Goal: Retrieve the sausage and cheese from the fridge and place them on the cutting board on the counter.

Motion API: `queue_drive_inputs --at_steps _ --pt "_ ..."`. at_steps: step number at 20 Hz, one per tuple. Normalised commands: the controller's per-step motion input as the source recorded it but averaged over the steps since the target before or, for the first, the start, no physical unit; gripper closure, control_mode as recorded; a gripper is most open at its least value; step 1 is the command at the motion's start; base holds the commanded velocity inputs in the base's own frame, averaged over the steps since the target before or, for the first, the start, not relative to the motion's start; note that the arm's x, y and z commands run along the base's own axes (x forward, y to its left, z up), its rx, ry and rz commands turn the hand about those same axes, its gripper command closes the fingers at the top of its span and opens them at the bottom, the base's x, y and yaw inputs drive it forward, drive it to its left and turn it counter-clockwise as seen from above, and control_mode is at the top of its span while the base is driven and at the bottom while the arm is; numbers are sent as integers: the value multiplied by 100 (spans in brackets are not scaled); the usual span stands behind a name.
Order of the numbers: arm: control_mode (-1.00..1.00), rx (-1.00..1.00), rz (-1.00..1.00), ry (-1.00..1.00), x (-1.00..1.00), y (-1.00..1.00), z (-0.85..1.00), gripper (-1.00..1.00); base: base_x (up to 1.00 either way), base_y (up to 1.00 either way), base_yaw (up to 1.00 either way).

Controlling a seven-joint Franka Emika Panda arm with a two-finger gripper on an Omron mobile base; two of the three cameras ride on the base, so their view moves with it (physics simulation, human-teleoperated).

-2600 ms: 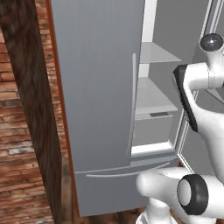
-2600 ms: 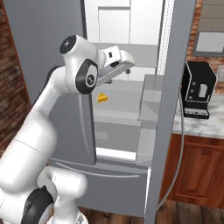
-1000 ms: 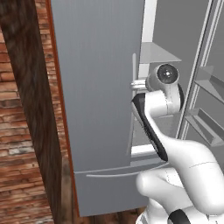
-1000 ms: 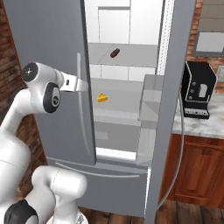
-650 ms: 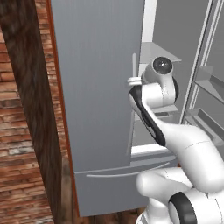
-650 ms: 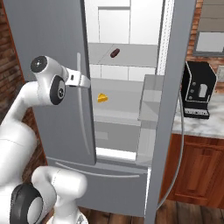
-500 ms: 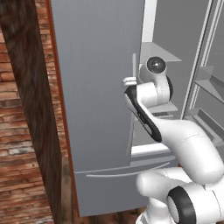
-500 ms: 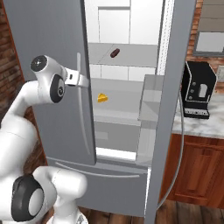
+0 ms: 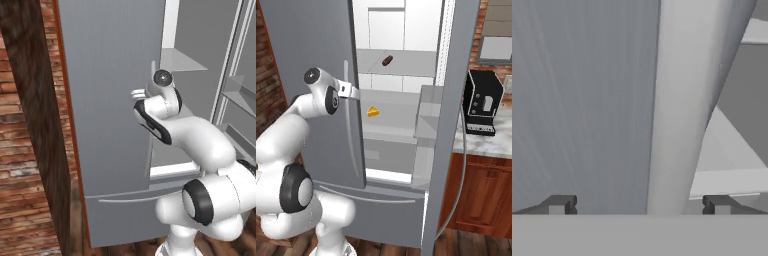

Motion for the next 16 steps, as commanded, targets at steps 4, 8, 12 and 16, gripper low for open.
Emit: queue_drive_inputs --at_steps 4,8,12,16 --pt "-100 0 0 0 67 0 -24 -100 0 0 0" --pt "-100 0 0 2 72 0 -23 100 0 0 0" --pt "-100 0 0 10 33 0 -6 100 0 0 0" --pt "-100 0 0 1 -1 0 -3 100 0 0 0"
